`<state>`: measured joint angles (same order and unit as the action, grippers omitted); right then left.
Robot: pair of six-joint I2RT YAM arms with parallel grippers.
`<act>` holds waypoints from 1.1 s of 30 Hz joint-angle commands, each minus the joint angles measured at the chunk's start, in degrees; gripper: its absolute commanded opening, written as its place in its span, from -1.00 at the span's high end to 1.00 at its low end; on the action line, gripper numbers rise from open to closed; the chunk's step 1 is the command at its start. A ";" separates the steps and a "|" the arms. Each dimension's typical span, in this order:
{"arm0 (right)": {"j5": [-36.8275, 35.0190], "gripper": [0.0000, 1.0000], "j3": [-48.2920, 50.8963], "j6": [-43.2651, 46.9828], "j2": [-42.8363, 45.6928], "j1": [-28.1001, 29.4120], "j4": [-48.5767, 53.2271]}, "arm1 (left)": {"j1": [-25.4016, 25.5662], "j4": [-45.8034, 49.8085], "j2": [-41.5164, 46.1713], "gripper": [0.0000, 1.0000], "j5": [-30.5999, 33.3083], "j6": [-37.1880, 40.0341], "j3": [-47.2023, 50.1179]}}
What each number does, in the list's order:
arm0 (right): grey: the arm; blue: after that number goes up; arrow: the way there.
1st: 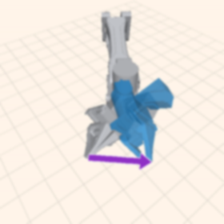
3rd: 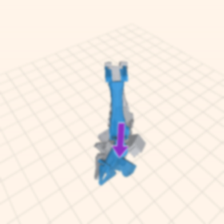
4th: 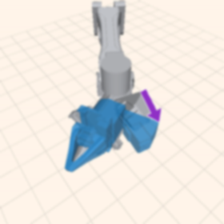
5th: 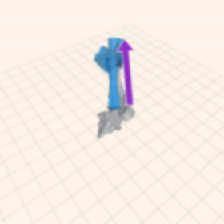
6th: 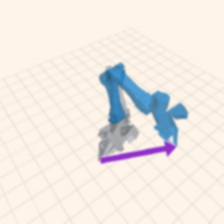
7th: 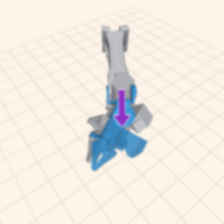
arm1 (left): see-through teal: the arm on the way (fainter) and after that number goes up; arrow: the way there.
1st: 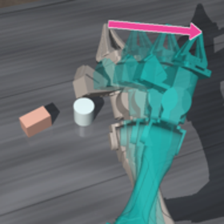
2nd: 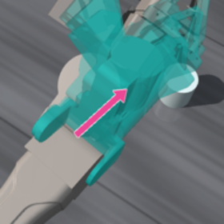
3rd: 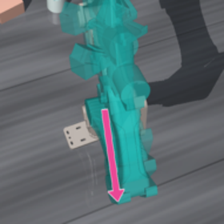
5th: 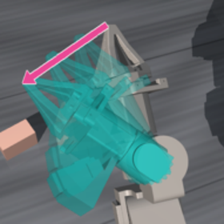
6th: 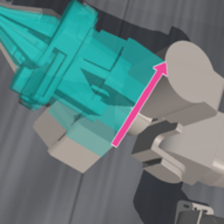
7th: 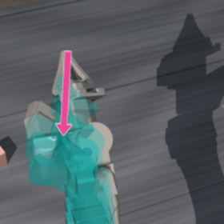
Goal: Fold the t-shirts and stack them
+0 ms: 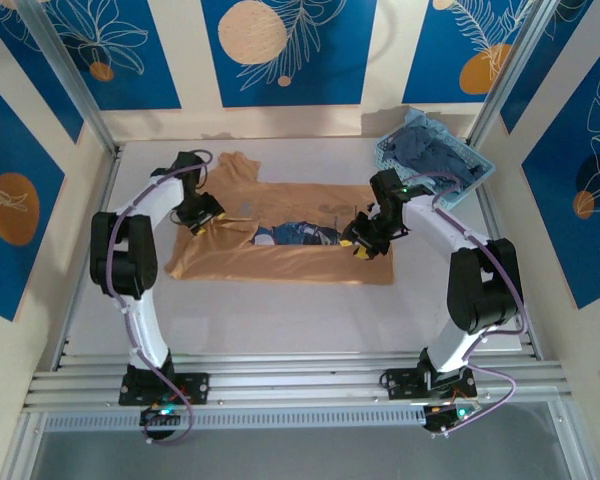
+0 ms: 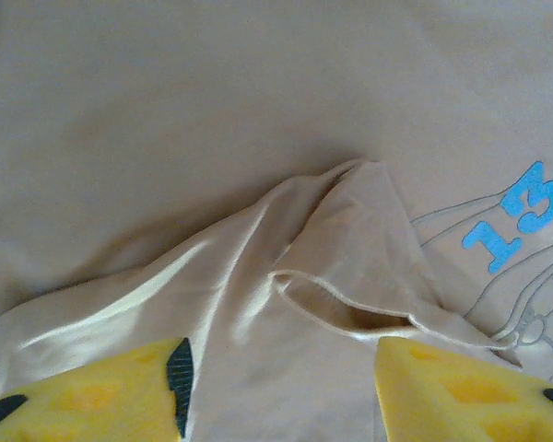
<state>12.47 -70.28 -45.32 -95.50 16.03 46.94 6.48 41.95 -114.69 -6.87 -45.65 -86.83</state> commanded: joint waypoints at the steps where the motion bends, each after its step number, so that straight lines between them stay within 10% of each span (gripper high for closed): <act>1: 1.51 0.16 -0.18 0.35 -0.36 0.32 1.01 | -0.68 -4.17 -1.74 -0.15 -4.73 -4.82 0.64; 33: 1.88 0.15 -0.82 0.46 -2.17 -0.30 0.88 | 1.15 -5.64 -13.83 0.07 -8.45 -13.73 -14.98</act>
<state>12.49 -70.28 -45.32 -96.99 15.99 46.94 6.92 34.81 -126.58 -13.82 -58.15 -99.57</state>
